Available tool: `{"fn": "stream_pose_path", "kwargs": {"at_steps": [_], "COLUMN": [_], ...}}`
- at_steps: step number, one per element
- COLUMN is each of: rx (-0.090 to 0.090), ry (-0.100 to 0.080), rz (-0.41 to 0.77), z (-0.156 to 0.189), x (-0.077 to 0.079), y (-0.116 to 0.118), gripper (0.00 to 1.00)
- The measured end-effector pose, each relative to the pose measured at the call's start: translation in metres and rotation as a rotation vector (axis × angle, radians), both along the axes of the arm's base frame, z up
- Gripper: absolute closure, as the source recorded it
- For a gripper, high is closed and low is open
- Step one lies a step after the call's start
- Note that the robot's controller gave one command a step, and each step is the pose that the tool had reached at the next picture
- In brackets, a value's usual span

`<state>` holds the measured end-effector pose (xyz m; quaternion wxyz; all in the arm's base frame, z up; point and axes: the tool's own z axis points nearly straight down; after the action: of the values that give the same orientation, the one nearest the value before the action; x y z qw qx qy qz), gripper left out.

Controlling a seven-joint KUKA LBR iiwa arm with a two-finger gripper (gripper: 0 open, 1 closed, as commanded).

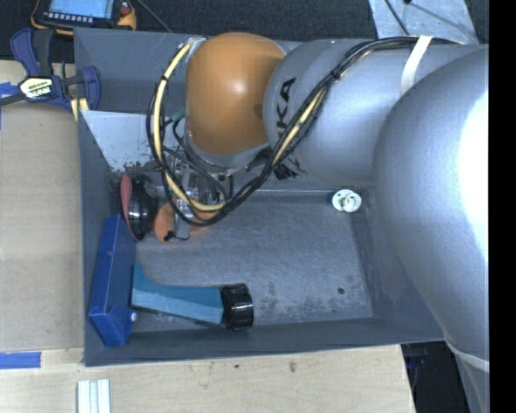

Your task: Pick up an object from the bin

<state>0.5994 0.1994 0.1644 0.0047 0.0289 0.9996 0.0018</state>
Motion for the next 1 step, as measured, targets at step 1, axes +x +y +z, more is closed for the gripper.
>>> {"fn": "stream_pose_path", "kwargs": {"at_steps": [1], "rx": [-0.002], "ry": [0.008], "rz": [-0.035], "z": [-0.0622], "x": [-0.0006], "y": [0.0058], "gripper": [1.00]}}
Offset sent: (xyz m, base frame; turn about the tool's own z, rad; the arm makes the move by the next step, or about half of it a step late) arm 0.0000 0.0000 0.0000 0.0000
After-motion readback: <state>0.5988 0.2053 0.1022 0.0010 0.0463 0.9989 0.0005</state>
